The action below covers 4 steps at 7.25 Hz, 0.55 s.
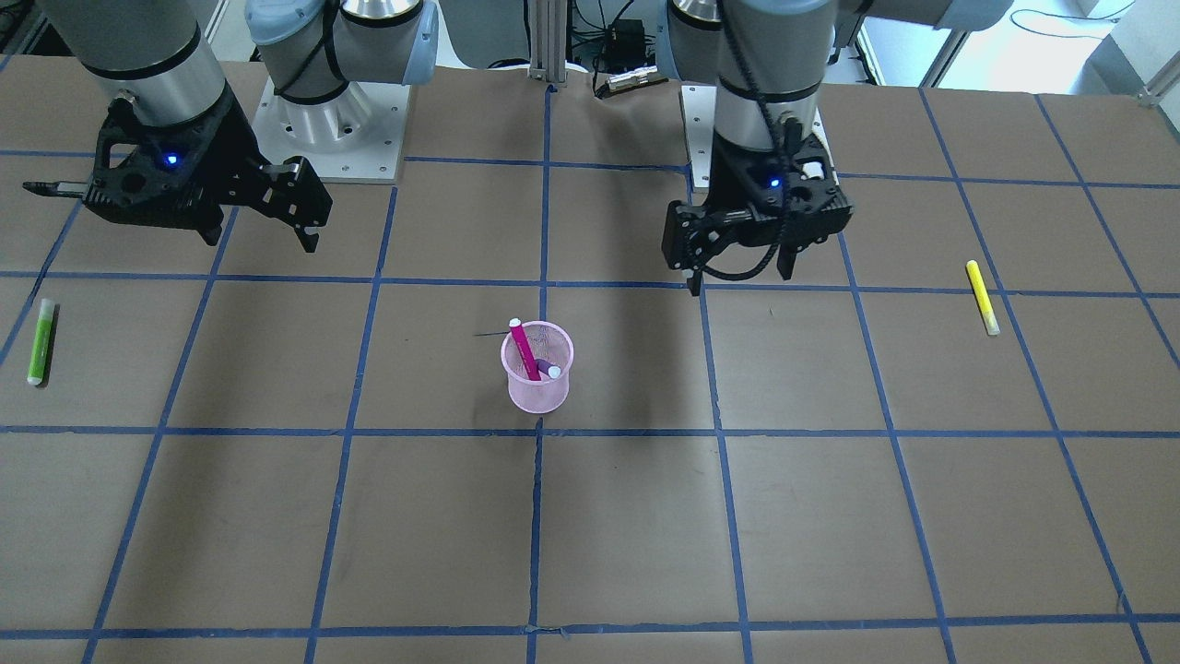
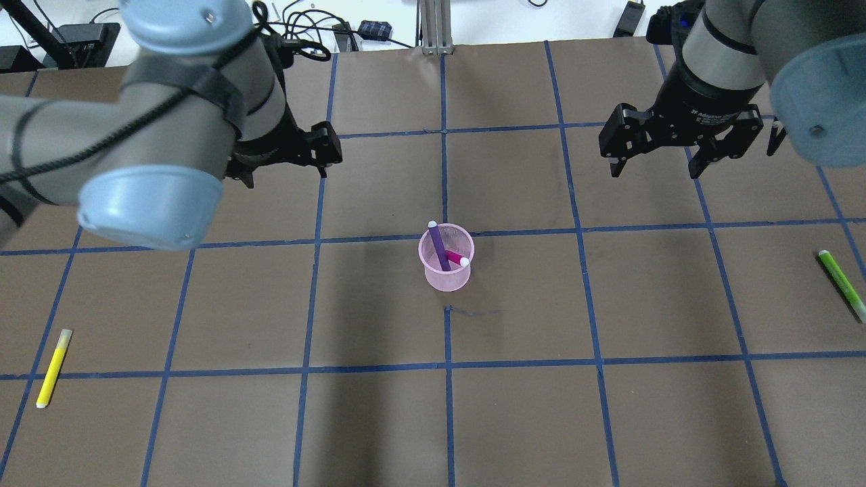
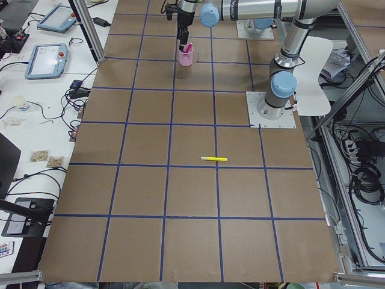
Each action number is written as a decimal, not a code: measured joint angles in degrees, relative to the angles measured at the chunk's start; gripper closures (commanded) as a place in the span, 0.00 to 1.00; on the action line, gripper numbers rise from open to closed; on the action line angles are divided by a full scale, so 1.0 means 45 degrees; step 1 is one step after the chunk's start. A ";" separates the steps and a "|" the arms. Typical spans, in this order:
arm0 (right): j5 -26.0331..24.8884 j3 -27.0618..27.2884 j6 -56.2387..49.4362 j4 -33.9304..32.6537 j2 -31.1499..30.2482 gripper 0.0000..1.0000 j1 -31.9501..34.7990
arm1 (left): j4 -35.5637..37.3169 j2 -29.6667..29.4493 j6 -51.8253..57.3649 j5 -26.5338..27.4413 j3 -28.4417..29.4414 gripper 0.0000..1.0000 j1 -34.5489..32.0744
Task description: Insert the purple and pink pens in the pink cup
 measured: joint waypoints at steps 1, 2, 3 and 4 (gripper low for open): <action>0.0006 0.0006 -0.0009 -0.0004 -0.0006 0.00 -0.0008 | -0.1813 0.0131 0.0395 -0.0509 0.1275 0.00 0.0700; 0.0006 0.0013 -0.0034 -0.0004 -0.0010 0.00 -0.0012 | -0.2921 0.0176 0.0580 -0.0750 0.2238 0.00 0.1147; 0.0003 0.0020 -0.0029 0.0008 -0.0018 0.00 -0.0010 | -0.3571 0.0191 0.0718 -0.0868 0.2758 0.00 0.1310; 0.0006 0.0021 0.0000 0.0020 -0.0031 0.00 0.0009 | -0.3943 0.0238 0.1422 -0.1034 0.2849 0.00 0.1349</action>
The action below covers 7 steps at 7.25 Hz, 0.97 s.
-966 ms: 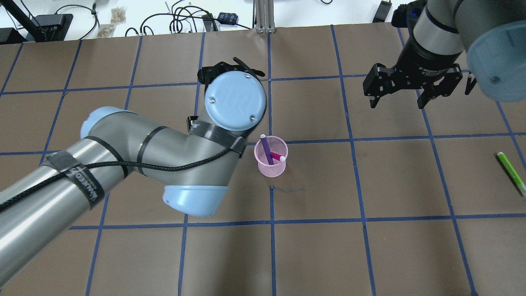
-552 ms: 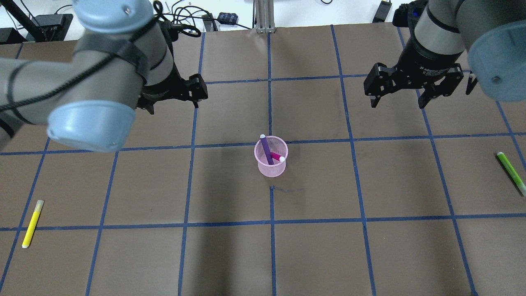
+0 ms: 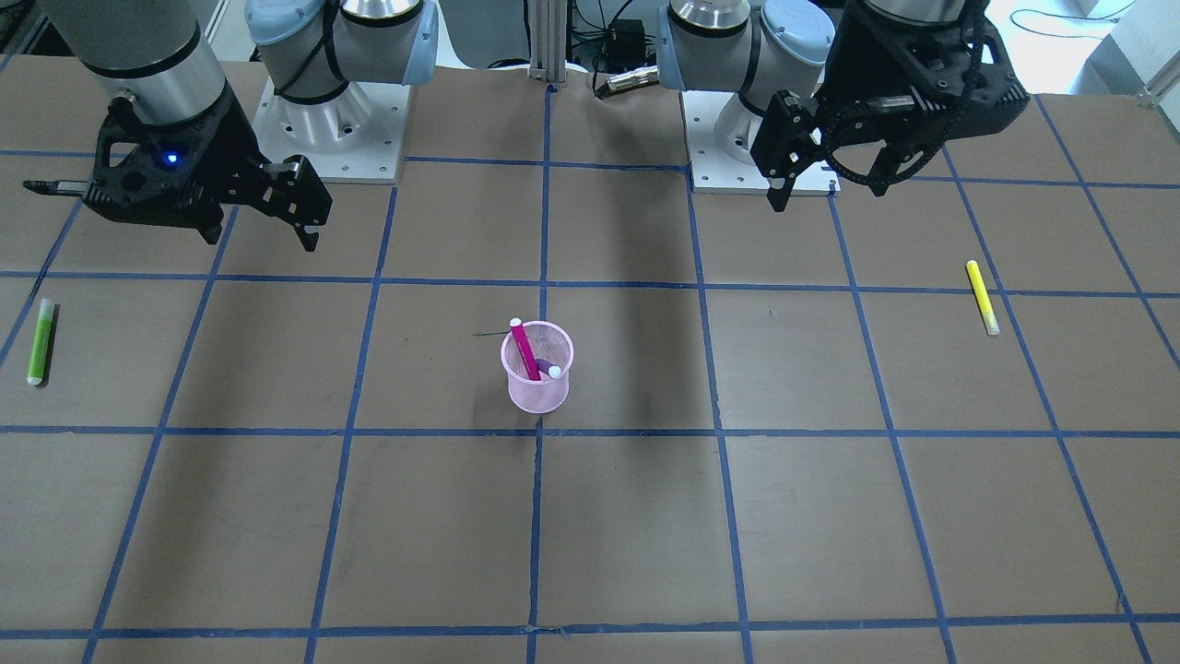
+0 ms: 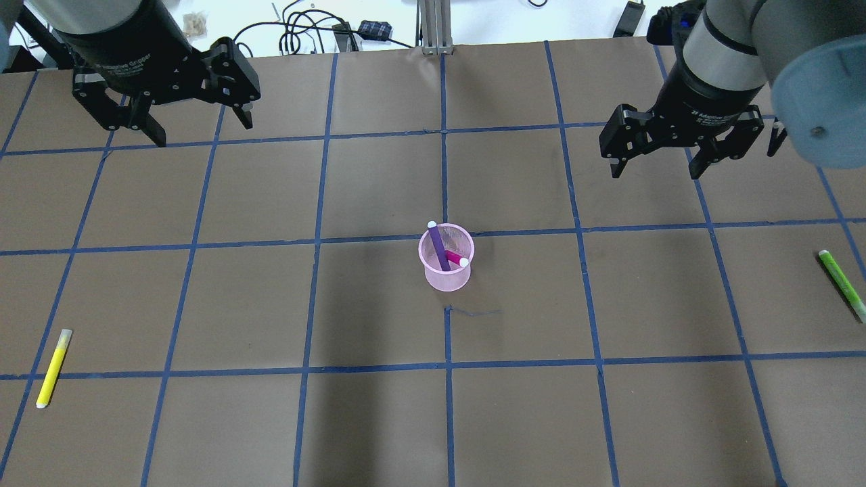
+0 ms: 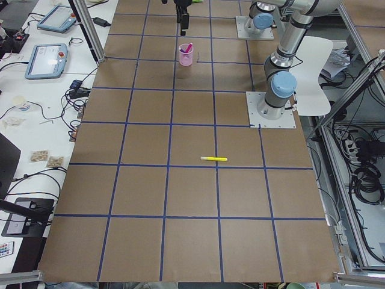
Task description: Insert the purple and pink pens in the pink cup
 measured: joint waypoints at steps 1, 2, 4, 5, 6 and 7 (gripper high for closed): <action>0.0003 -0.0001 -0.0001 0.0011 -0.0005 0.00 0.0012 | -0.0139 0.0058 0.1609 -0.0186 -0.0089 0.00 0.0120; 0.0004 0.0032 -0.0010 0.0054 -0.0007 0.00 0.0020 | -0.0193 0.0097 0.2973 -0.0270 -0.0169 0.00 0.0284; 0.0005 0.0137 0.0005 0.0084 -0.0030 0.00 0.0049 | -0.0174 0.0044 0.3831 -0.0836 -0.0220 0.00 0.0979; 0.0022 0.0148 0.0005 0.0036 -0.0034 0.00 0.0057 | -0.0132 -0.0027 0.3729 -0.1323 -0.0244 0.00 0.1243; 0.0024 0.0147 0.0005 0.0013 -0.0038 0.00 0.0062 | -0.0056 -0.0082 0.3094 -0.1553 -0.0290 0.00 0.1284; 0.0016 0.0146 0.0005 0.0005 -0.0039 0.00 0.0064 | 0.0015 -0.0031 0.2352 -0.1286 -0.0329 0.00 0.1098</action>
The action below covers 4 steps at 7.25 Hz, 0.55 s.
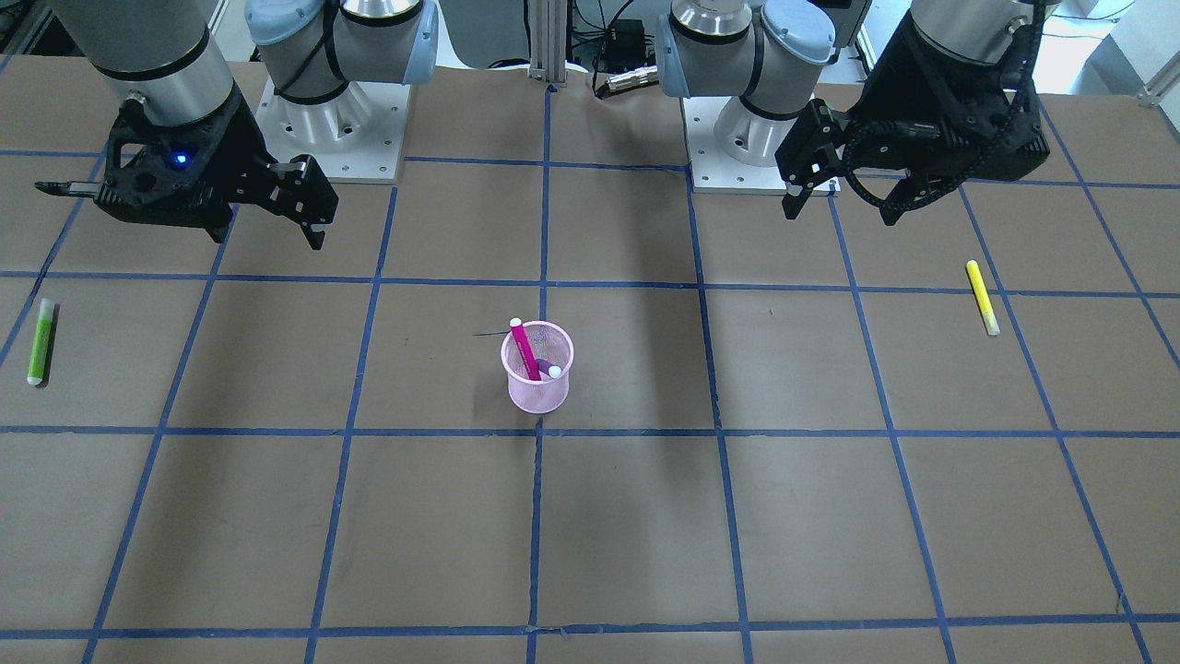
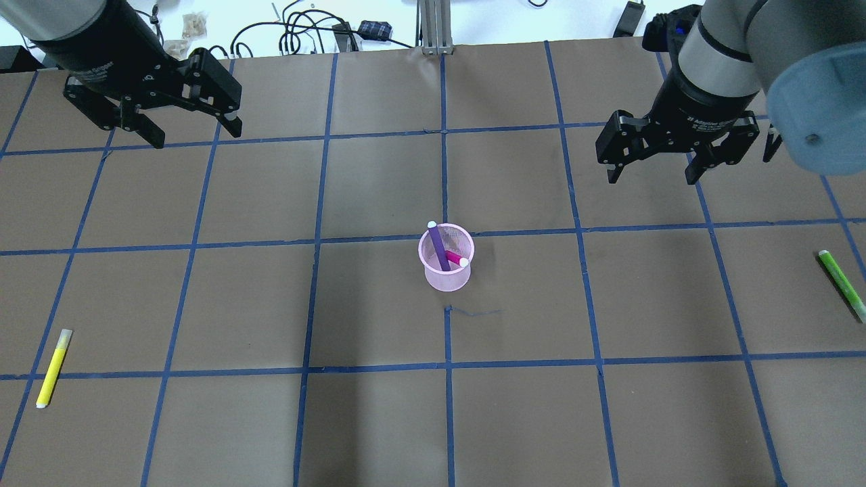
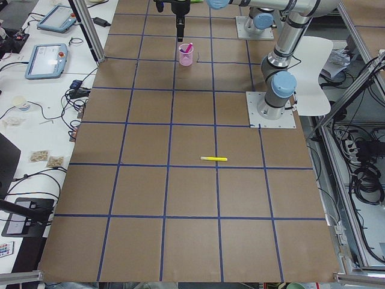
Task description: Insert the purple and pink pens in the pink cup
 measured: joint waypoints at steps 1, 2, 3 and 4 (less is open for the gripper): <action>-0.0012 0.0002 -0.0018 -0.0003 0.0002 0.00 0.0001 | 0.0096 0.0109 -0.0397 0.0797 -0.0006 0.00 -0.0297; -0.0004 0.0000 -0.0052 -0.0014 0.0009 0.00 0.0001 | 0.0273 0.0184 -0.0606 0.1476 0.0002 0.00 -0.0520; 0.0009 -0.0005 -0.0073 -0.0025 0.0014 0.00 -0.0009 | 0.0471 0.0166 -0.0466 0.1799 0.0003 0.00 -0.0618; 0.0006 -0.0005 -0.0082 -0.0027 0.0013 0.00 -0.0023 | 0.0691 0.0121 -0.0056 0.1926 -0.0005 0.00 -0.0654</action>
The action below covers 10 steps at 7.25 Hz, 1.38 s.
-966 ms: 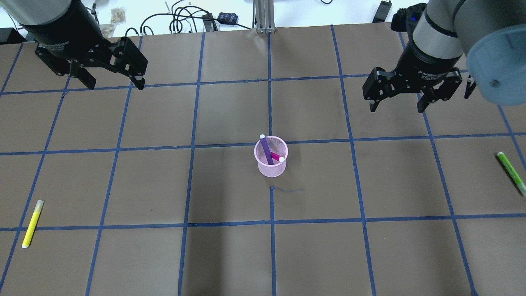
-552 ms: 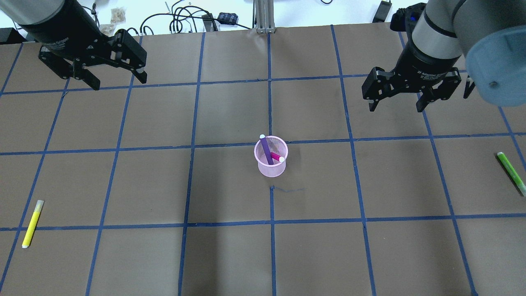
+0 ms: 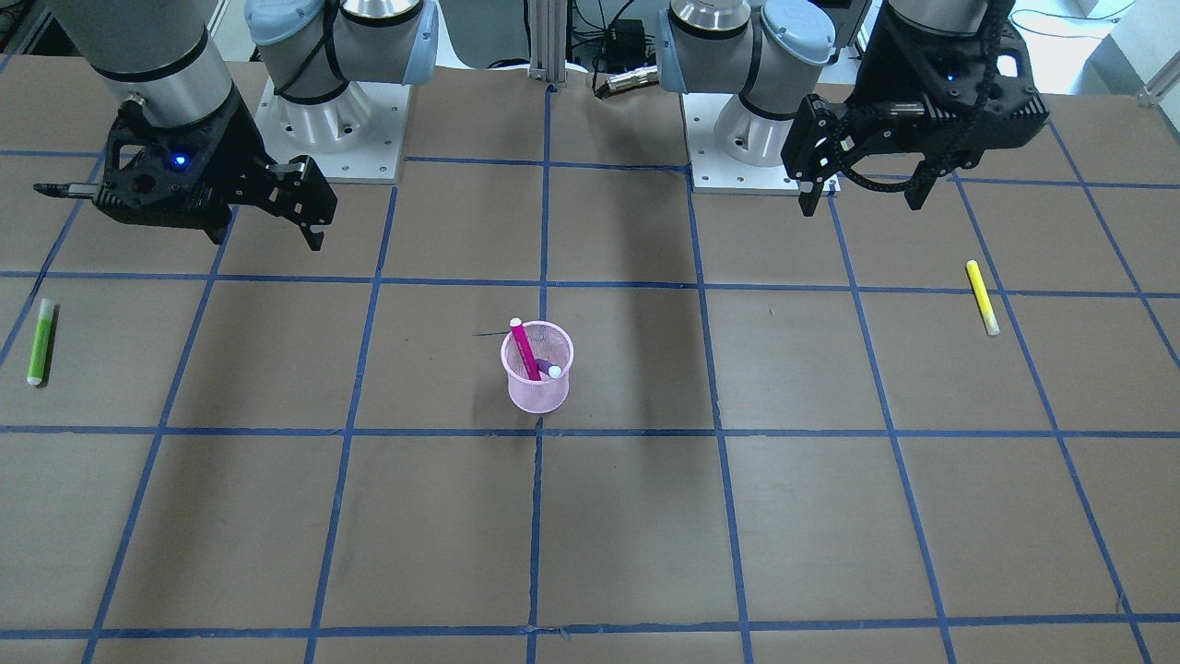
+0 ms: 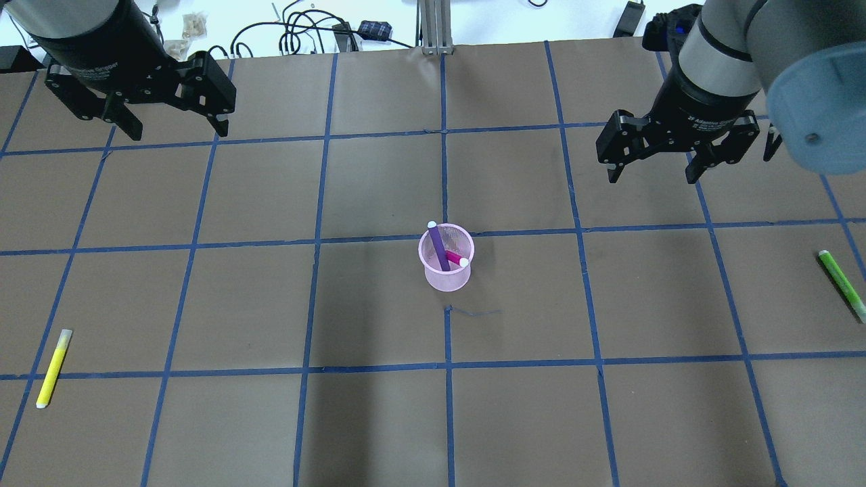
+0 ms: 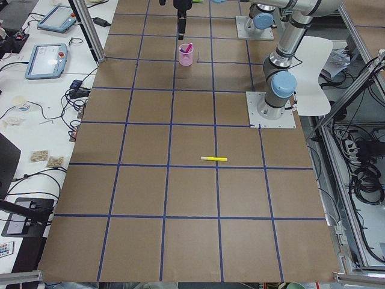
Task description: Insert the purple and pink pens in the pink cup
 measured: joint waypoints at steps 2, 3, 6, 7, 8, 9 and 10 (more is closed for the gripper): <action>-0.0015 0.0001 -0.0010 0.0002 -0.0010 0.00 0.0005 | 0.0319 -0.0060 0.0561 -0.0023 -0.0017 0.00 -0.0009; -0.0021 0.0002 -0.0013 0.0008 -0.0012 0.00 0.0011 | 0.0333 -0.0076 0.0672 -0.0147 -0.0026 0.00 0.0033; -0.0031 0.0002 -0.0012 0.0013 -0.0013 0.00 0.0022 | 0.0319 -0.0070 0.0815 -0.0942 -0.0036 0.00 0.0219; -0.0031 0.0002 0.0010 0.0013 -0.0013 0.00 0.0024 | 0.0281 -0.0063 0.0725 -0.0946 -0.0037 0.00 0.0210; -0.0024 0.0002 0.0040 0.0013 -0.0014 0.00 0.0024 | 0.0230 -0.0048 0.0638 -0.0959 -0.0038 0.00 0.0205; -0.0019 0.0002 0.0054 0.0013 -0.0013 0.00 0.0024 | 0.0110 -0.0028 0.0594 -0.0991 -0.0030 0.00 0.0210; -0.0018 0.0002 0.0055 0.0017 -0.0020 0.00 0.0024 | -0.0133 -0.0011 0.0561 -0.1031 0.0010 0.00 0.0224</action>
